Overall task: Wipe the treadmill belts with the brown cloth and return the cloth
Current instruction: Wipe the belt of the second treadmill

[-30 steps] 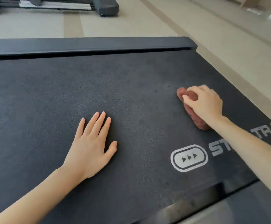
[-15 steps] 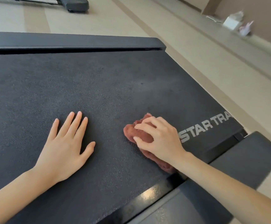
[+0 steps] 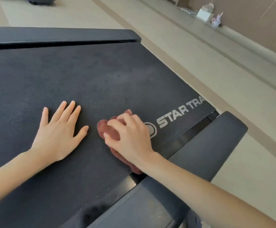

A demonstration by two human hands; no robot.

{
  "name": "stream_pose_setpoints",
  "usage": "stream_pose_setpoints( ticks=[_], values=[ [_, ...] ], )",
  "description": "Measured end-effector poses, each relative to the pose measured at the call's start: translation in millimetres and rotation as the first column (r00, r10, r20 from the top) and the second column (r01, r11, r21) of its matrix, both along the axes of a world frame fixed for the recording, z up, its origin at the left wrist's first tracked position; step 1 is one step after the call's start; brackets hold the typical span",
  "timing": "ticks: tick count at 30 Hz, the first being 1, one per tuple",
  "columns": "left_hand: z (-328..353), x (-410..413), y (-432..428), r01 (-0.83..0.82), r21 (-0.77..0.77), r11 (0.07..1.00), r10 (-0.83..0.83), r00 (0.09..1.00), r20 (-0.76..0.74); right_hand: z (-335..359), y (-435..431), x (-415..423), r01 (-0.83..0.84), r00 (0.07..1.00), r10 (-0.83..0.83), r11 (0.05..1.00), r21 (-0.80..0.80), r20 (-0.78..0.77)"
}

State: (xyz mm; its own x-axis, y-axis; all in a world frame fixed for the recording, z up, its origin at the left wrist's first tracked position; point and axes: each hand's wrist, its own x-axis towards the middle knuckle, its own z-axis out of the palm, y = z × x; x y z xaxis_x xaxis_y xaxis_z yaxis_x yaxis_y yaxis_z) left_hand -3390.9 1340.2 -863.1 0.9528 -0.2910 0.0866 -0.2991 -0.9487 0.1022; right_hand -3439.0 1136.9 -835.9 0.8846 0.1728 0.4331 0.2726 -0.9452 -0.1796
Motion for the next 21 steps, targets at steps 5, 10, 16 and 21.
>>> stream_pose_setpoints(
  ticks=[5,10,16,21],
  values=[
    [-1,2,2,-0.010,-0.029,1.000,0.009,1.000,-0.012,1,-29,-7,-0.195,0.981,0.196,0.978,0.078,-0.008],
    [0,-5,3,-0.023,-0.064,0.998,0.022,1.000,-0.018,8,-148,47,0.153,0.985,-0.156,0.987,-0.049,-0.072],
    [2,-9,-3,-0.066,-0.105,0.992,0.065,0.998,-0.011,8,-185,81,0.302,0.949,-0.306,0.951,-0.058,-0.078],
    [6,-6,-31,-0.221,-0.096,0.970,0.218,0.975,-0.048,0,-68,47,-0.279,0.960,0.278,0.959,0.045,0.014]
  ],
)
